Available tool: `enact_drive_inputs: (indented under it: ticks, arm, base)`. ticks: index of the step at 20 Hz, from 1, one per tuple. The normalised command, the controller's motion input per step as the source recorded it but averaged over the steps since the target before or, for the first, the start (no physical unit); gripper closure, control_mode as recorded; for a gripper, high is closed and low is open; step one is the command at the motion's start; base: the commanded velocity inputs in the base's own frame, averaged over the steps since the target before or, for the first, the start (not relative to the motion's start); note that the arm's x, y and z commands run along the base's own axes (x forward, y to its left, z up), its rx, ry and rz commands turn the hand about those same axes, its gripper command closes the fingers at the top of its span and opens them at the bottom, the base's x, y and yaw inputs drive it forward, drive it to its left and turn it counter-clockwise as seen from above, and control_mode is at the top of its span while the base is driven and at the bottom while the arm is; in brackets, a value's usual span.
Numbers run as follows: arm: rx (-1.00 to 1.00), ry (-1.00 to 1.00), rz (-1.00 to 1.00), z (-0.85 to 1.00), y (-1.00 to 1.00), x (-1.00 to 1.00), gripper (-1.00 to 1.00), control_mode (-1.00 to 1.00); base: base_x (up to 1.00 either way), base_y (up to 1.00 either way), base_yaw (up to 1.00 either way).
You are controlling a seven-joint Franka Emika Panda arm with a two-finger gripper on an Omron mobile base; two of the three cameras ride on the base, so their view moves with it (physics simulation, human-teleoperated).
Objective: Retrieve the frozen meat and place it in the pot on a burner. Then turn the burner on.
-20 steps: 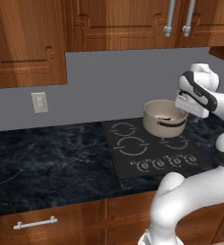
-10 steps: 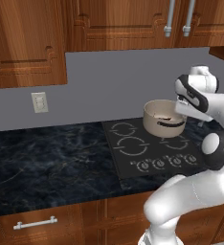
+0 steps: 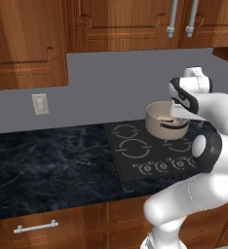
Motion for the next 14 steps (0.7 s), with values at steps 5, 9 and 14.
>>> enact_drive_inputs:
  ticks: [5,9,14]
  arm:
    - [0.04,0.00,0.44,0.00,0.16,-0.02,-1.00,-1.00]
    - [0.14,-0.03,0.28,-0.07,0.00,-0.09,-1.00,-1.00]
    - [0.15,0.00,0.14,-0.29,0.00,0.04,-1.00,-1.00]
  base:
    - [0.00,0.00,0.00]
    - [0.00,0.00,0.00]
    - [0.00,0.00,0.00]
